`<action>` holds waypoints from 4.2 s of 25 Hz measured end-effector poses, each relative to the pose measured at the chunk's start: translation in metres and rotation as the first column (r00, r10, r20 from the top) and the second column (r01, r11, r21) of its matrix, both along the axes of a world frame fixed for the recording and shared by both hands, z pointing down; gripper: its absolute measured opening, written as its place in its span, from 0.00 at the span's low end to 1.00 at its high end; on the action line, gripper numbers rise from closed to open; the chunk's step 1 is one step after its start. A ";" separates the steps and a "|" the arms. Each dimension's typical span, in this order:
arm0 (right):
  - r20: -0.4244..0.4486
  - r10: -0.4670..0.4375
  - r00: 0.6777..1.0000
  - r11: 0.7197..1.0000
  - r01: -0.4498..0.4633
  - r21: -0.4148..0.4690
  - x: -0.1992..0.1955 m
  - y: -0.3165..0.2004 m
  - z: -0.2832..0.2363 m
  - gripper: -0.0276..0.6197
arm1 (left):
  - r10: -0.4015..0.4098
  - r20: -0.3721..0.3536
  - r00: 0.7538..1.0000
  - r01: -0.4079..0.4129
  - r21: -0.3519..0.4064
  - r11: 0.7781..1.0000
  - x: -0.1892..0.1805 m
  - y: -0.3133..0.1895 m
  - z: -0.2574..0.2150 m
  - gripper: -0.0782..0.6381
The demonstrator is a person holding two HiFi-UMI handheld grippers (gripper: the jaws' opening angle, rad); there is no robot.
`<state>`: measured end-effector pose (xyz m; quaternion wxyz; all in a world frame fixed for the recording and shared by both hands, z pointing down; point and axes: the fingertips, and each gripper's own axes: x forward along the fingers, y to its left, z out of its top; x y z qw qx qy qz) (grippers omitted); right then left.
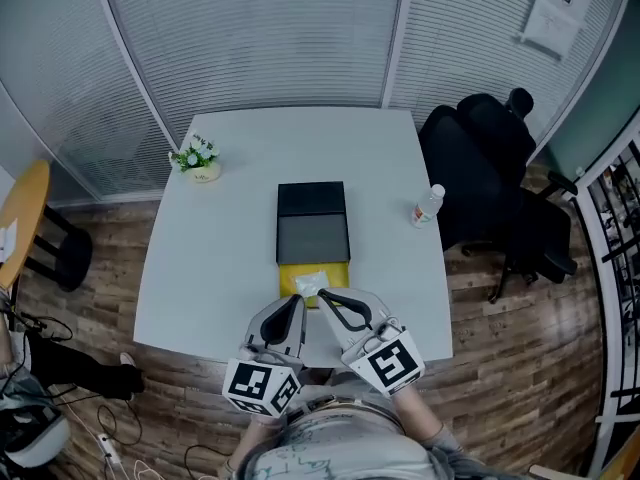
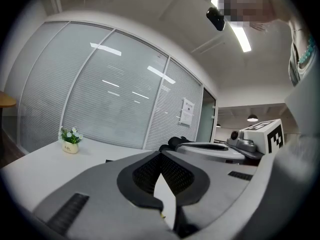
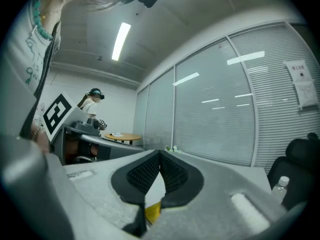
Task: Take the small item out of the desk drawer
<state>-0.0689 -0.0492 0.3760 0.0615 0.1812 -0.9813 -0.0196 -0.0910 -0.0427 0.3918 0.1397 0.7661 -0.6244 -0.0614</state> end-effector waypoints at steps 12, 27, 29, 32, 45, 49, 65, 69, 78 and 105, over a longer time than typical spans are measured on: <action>-0.011 0.108 0.994 0.994 -0.108 -0.028 -0.052 -0.013 0.006 0.05 | 0.152 -0.004 0.988 -0.152 -0.010 0.988 -0.044 -0.017 0.002 0.10; -0.061 0.210 0.976 0.978 -0.210 -0.009 -0.108 -0.014 0.024 0.05 | 0.265 -0.002 0.964 -0.265 -0.038 0.964 -0.101 -0.020 0.024 0.10; -0.079 0.214 0.974 0.977 -0.215 -0.002 -0.108 -0.016 0.029 0.05 | 0.283 -0.007 0.959 -0.283 -0.047 0.958 -0.100 -0.022 0.029 0.10; -0.092 0.215 0.972 0.977 -0.215 0.010 -0.102 -0.023 0.032 0.05 | 0.313 -0.005 0.950 -0.313 -0.057 0.948 -0.097 -0.028 0.033 0.10; -0.128 0.100 0.987 0.995 -0.100 0.008 -0.061 -0.064 0.030 0.05 | 0.249 -0.002 0.968 -0.249 -0.017 0.968 -0.058 -0.070 0.024 0.10; -0.128 0.054 0.990 0.999 -0.053 0.008 -0.054 -0.074 0.030 0.05 | 0.184 0.000 0.983 -0.183 -0.056 0.981 -0.055 -0.078 0.031 0.10; -0.147 0.036 0.988 0.999 -0.035 0.011 -0.058 -0.088 0.045 0.05 | 0.181 0.000 0.983 -0.181 -0.065 0.981 -0.061 -0.087 0.036 0.10; -0.232 0.017 0.973 0.999 -0.010 0.031 -0.060 -0.088 0.061 0.05 | 0.183 0.003 0.983 -0.182 -0.068 0.981 -0.062 -0.084 0.037 0.10; -0.450 -0.009 0.893 0.994 0.057 0.093 -0.065 -0.098 0.130 0.05 | 0.166 0.000 0.986 -0.166 -0.082 0.983 -0.082 -0.074 0.044 0.10; -0.747 -0.203 0.633 0.978 0.164 -0.126 -0.061 -0.087 0.283 0.05 | 0.192 -0.036 0.981 -0.195 -0.127 0.973 -0.098 -0.071 0.063 0.10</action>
